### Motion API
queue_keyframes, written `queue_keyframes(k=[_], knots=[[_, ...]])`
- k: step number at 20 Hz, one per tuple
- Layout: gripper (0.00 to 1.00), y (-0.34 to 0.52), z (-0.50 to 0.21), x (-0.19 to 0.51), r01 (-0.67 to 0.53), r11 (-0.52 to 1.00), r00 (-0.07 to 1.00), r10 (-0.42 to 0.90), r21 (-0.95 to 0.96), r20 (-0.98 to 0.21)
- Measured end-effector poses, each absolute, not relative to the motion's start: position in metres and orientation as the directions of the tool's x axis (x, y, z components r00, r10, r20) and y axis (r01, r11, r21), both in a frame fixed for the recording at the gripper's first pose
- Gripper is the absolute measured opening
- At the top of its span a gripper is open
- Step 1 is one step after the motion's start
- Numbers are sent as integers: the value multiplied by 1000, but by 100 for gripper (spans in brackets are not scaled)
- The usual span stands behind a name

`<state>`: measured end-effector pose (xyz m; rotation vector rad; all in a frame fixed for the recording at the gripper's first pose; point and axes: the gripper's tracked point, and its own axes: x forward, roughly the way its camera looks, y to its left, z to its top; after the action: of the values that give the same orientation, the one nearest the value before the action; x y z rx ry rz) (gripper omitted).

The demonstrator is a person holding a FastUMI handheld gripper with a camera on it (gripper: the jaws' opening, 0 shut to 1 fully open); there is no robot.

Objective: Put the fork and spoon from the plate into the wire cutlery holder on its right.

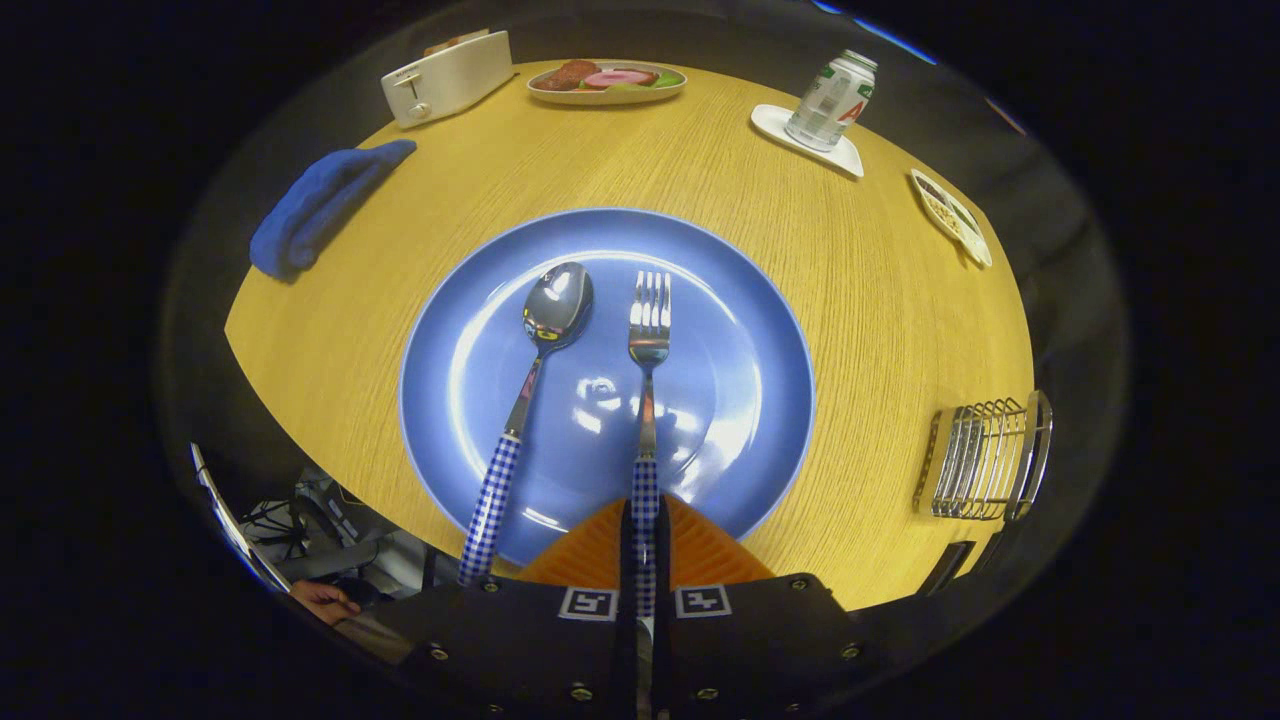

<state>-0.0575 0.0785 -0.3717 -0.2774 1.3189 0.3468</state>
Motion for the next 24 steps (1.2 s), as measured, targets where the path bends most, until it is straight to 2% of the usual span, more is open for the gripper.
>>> queue_keyframes(k=[2, 3, 9, 17, 24], knots=[[7, 77, -370, -60, -405, 914, 188, 110, 25, -976], [0, 74, -368, -62, -416, 909, 170, 117, 36, -979], [0, 57, -343, -62, -464, 882, 106, 149, 83, -983], [0, -2, -299, -61, -572, 820, 111, 81, 3, -990], [0, -63, -271, -65, -583, 811, 100, 16, -45, -995]])
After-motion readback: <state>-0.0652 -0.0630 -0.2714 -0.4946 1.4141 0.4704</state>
